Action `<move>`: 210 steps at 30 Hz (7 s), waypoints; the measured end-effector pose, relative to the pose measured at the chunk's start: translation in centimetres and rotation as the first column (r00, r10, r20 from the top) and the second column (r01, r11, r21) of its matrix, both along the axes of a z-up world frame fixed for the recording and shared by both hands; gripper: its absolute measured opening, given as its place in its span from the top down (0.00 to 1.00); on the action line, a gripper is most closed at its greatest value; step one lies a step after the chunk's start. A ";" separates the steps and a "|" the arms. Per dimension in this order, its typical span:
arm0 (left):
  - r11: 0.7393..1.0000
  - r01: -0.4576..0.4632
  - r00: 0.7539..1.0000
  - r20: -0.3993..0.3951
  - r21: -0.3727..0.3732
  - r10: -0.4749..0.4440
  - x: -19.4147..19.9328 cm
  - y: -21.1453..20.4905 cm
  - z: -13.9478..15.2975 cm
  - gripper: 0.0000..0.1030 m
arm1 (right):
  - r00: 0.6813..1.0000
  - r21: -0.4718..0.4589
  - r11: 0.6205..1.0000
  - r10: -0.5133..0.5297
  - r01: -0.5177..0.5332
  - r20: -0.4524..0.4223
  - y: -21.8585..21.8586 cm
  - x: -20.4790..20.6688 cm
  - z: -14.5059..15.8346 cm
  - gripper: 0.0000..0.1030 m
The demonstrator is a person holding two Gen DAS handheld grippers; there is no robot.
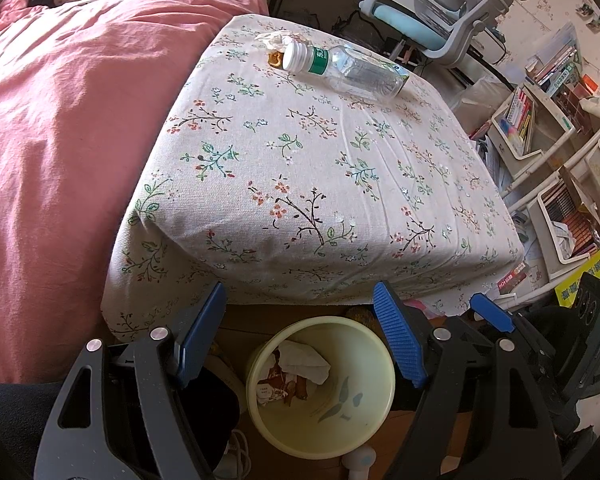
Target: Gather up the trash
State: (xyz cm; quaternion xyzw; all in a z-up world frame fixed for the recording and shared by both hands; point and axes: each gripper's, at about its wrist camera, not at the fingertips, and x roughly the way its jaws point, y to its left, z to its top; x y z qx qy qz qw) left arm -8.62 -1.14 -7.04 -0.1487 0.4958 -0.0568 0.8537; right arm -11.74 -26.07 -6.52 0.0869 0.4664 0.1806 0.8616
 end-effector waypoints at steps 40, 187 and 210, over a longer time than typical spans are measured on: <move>0.979 -0.197 0.979 0.048 -0.059 0.200 16.0 7.4 3.2 0.29 | 0.903 -0.336 0.899 0.366 -0.281 0.224 7.4 14.6 4.8 0.18; 0.997 -0.065 0.987 0.149 0.052 0.057 6.3 -1.1 4.1 0.29 | 0.987 0.322 0.946 0.013 0.040 -0.163 -2.6 11.7 3.4 0.22; 0.984 -0.027 0.999 0.024 0.176 0.023 32.5 1.2 -1.8 0.77 | 0.935 0.477 0.811 -0.234 0.339 -0.268 0.6 33.8 -4.0 0.68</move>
